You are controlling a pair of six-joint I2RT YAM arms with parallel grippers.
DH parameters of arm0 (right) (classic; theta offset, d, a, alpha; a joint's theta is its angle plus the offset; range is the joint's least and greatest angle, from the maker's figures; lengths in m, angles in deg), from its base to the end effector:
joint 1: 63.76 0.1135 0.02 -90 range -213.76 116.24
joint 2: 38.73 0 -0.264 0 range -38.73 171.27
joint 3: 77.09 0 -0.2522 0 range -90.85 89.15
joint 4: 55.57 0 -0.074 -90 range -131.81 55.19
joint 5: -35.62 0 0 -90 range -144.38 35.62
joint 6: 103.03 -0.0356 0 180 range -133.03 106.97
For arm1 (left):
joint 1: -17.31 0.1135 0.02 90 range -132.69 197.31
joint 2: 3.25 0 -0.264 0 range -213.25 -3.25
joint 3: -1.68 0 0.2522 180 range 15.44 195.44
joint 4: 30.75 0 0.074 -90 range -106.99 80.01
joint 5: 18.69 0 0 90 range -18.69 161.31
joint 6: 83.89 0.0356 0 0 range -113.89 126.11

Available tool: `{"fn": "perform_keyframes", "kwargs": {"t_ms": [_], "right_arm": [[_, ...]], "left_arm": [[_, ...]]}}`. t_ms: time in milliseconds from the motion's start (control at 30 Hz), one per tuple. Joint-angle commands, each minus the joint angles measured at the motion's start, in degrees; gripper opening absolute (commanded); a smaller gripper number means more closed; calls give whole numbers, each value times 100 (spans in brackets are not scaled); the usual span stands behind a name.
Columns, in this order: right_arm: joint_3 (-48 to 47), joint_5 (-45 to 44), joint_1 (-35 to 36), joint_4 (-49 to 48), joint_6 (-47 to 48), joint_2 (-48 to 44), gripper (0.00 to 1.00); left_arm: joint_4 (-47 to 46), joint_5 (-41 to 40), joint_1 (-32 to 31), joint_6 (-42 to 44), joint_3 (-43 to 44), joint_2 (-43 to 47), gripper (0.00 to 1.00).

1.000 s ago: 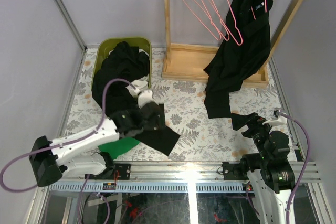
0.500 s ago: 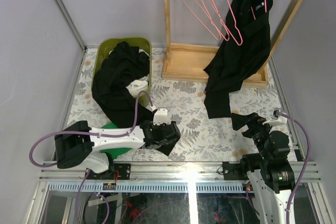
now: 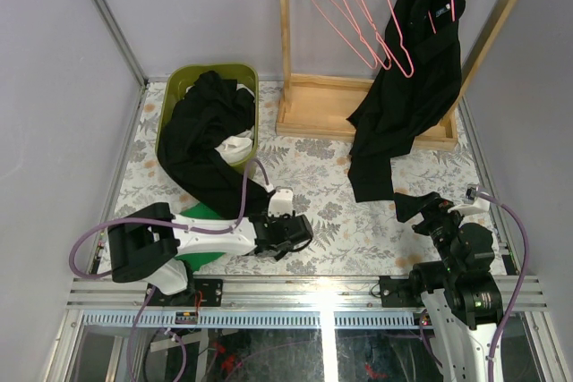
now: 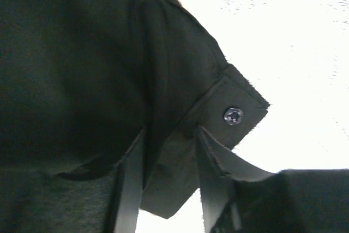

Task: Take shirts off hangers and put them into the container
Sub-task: Place the shirt in the bin.

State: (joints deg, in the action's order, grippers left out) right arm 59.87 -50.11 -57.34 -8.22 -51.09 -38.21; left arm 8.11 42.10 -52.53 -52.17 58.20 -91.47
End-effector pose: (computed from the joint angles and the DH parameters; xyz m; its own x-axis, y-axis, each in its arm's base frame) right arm 0.0504 0.0083 0.2771 -0.1801 0.5984 -0.7807 -0.0943 0.7795 0.6192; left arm 0.1064 -0.2393 0.1458 -0.8202 0.0798 -0.5664 0.1249 0.9913 -0.0412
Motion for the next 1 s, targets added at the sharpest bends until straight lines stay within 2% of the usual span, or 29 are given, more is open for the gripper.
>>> {"fn": "perform_keyframes", "kwargs": {"t_ms": [0,67,133,400,500,633,767,833,900,967], "right_arm": [[-3,190,-13,-183,-41,-51,93],[0,188,-9,-180,-43,-51,93],[1,180,-9,-192,-43,-51,93],[-1,179,-9,-178,-46,-51,93],[1,179,-11,-181,-51,-51,93],[-16,192,-11,-168,-45,-51,93],[-7,202,-9,-175,-43,-51,93],[-8,205,-9,-173,-41,-51,93],[0,194,-9,-180,-43,-51,93],[-6,211,-9,-184,-42,-51,93]], "left_arm": [[43,128,-129,-30,-194,-342,29],[154,-51,-168,58,-61,-161,11],[440,-332,-169,171,194,102,0],[1560,-2022,-131,1049,1617,1231,0],[1559,-2220,117,1763,2099,1506,0],[1624,-2350,847,2474,2698,1792,0],[1080,-1679,2016,3507,3267,2051,0],[800,-1101,2900,3869,3673,2002,0],[747,-687,3599,4054,4411,1728,0],[878,-557,3996,4252,5440,1272,0]]}}
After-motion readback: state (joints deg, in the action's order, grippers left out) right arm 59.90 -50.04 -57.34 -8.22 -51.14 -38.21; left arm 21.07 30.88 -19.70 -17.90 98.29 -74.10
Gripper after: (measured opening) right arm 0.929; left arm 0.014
